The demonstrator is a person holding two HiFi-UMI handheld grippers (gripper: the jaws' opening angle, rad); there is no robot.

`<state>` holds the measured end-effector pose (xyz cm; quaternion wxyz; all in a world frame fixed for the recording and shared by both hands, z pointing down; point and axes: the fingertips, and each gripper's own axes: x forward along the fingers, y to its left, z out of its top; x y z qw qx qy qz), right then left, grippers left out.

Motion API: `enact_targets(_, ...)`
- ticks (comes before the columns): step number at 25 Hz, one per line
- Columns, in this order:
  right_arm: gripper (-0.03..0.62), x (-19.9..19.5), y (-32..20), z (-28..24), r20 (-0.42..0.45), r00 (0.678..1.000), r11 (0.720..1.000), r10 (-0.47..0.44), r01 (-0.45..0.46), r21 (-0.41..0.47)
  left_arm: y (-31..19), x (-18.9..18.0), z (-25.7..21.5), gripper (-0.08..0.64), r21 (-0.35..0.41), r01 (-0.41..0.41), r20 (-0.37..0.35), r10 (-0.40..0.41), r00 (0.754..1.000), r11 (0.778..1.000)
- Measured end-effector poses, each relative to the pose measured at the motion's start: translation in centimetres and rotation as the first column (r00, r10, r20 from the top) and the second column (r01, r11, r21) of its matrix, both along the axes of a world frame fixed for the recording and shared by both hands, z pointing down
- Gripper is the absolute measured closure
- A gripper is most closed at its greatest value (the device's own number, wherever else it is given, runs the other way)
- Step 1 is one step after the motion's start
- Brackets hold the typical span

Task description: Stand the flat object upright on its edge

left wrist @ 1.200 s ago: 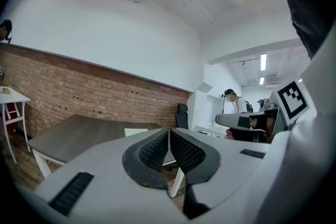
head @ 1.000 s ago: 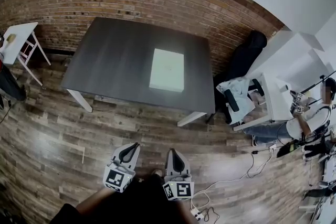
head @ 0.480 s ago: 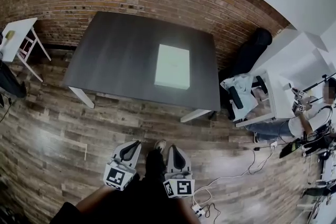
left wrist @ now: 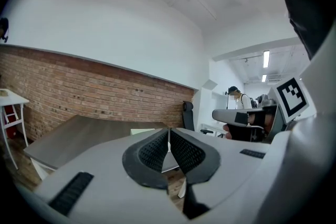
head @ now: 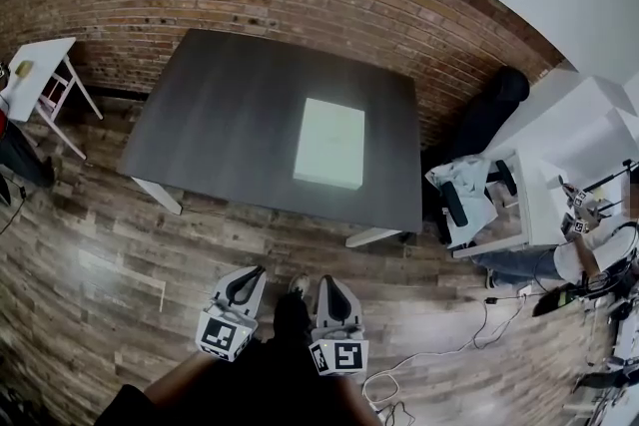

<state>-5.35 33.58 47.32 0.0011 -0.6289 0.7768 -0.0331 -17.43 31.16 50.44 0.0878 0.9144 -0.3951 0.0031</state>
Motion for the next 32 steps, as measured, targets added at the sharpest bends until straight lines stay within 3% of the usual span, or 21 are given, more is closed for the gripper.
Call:
enact_targets(14, 0.568, 8.6, -9.9, 0.1, -0.018, 1.000, 1.000, -0.015, 0.014, -0.020, -10.1, 8.3, 0.3, 0.518, -0.013, 0.026, 0.032, -0.026, 0.999, 1.000)
enact_targets(32, 0.568, 17.9, -18.0, 2.5, -0.030, 0.993, 0.991, -0.113, 0.111, -0.070, -17.9, 16.1, 1.9, 0.518, -0.037, 0.156, 0.134, -0.150, 0.980, 0.987)
